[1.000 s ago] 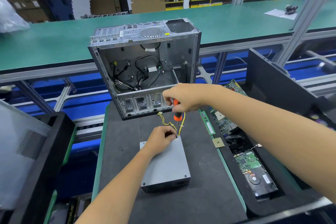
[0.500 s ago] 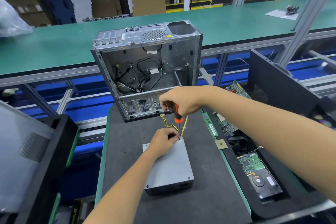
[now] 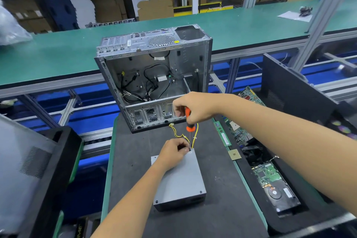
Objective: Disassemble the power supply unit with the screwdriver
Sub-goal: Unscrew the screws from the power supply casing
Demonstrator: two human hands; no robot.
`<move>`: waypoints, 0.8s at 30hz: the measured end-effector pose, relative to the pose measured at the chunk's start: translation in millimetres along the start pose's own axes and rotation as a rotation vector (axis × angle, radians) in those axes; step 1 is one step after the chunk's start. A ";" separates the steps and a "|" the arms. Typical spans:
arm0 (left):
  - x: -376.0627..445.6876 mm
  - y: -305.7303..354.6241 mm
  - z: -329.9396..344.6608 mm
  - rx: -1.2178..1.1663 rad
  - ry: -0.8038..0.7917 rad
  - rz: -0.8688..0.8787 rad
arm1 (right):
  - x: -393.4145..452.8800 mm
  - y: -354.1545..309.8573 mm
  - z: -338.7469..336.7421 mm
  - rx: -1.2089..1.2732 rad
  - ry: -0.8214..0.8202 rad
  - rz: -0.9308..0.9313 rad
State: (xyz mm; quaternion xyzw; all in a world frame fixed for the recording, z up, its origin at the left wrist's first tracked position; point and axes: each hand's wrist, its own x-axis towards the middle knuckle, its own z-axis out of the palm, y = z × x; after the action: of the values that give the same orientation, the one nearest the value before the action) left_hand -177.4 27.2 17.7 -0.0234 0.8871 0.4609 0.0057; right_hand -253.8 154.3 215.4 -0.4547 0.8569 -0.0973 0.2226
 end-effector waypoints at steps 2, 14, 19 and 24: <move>-0.2 -0.2 0.4 0.001 0.005 0.000 | 3.0 -0.3 2.9 -0.276 0.044 0.056; -1.2 -1.6 1.7 0.009 0.014 0.015 | 5.9 -0.6 2.2 -0.032 0.047 0.080; -1.7 -2.3 1.7 -0.004 0.016 0.014 | 9.8 -0.3 6.6 -0.362 0.071 0.089; -1.7 -1.5 1.2 0.003 0.012 0.017 | 2.7 1.3 -1.8 -0.031 -0.013 0.008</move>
State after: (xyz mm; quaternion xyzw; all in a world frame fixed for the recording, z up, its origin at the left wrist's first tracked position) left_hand -175.7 27.4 15.8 -0.0185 0.8880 0.4594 -0.0034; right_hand -256.9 152.8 215.6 -0.4554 0.8586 -0.0802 0.2213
